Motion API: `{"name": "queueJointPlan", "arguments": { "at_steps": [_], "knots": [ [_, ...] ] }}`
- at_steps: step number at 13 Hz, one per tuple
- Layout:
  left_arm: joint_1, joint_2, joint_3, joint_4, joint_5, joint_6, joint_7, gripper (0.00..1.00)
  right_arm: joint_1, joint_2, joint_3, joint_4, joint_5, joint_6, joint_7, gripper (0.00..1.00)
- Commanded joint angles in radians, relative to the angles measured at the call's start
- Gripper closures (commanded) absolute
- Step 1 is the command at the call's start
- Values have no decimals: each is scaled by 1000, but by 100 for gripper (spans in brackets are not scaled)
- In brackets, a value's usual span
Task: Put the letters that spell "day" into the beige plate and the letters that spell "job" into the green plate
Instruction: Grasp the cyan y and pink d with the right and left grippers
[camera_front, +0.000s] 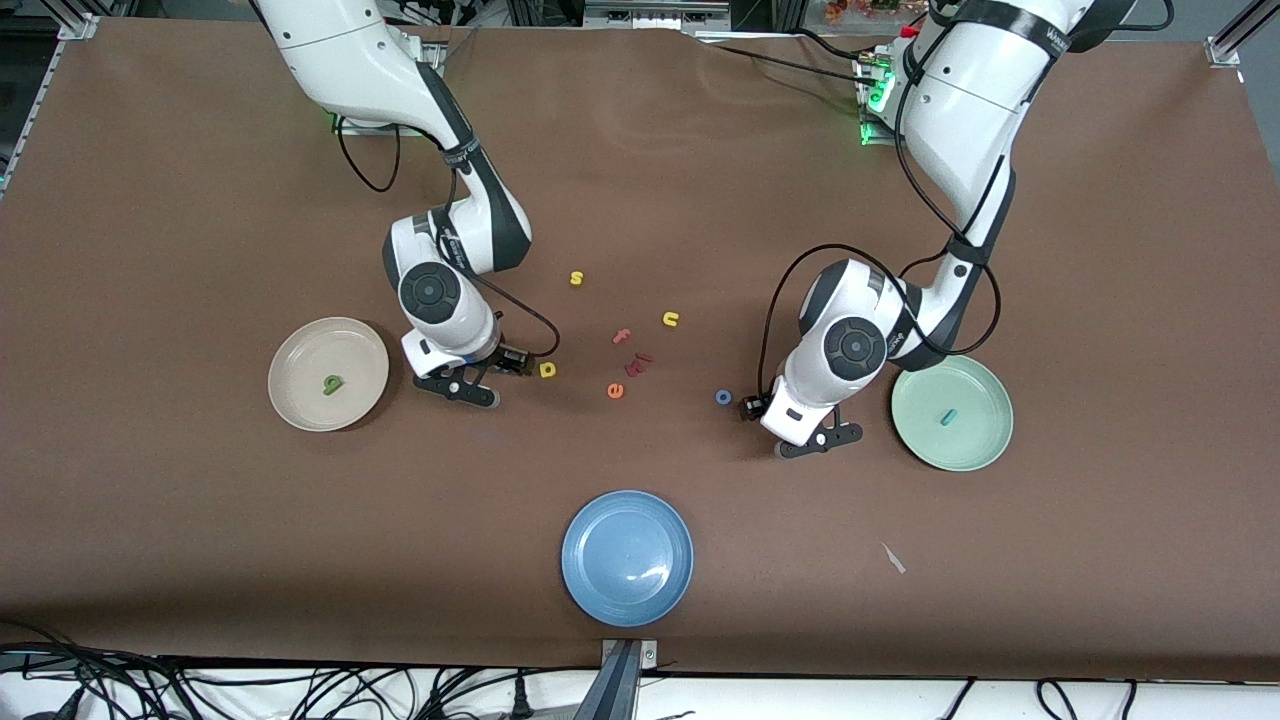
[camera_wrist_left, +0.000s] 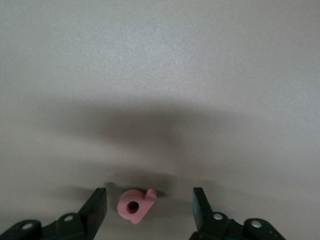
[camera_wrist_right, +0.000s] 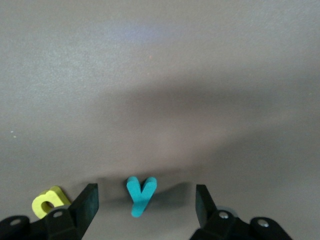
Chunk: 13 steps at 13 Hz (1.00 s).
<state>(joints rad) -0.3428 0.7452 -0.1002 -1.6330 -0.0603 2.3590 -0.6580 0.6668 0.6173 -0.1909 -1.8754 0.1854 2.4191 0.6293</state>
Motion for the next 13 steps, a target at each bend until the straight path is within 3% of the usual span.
{"name": "queueJointPlan", "arguments": {
  "at_steps": [1, 3, 11, 13],
  "knots": [
    [-4, -9, 11, -17, -6, 8, 6, 26, 17, 21, -7, 21, 19, 8, 13, 29],
    [-1, -9, 11, -19, -4, 6, 14, 26, 16, 21, -7, 21, 19, 6, 10, 41],
    [-8, -7, 13, -33, -4, 3, 15, 49, 13, 21, -7, 21, 19, 0, 4, 100],
    [-8, -7, 13, -31, -3, 3, 15, 54, 13, 19, -7, 27, 19, -3, -2, 100]
  ]
}}
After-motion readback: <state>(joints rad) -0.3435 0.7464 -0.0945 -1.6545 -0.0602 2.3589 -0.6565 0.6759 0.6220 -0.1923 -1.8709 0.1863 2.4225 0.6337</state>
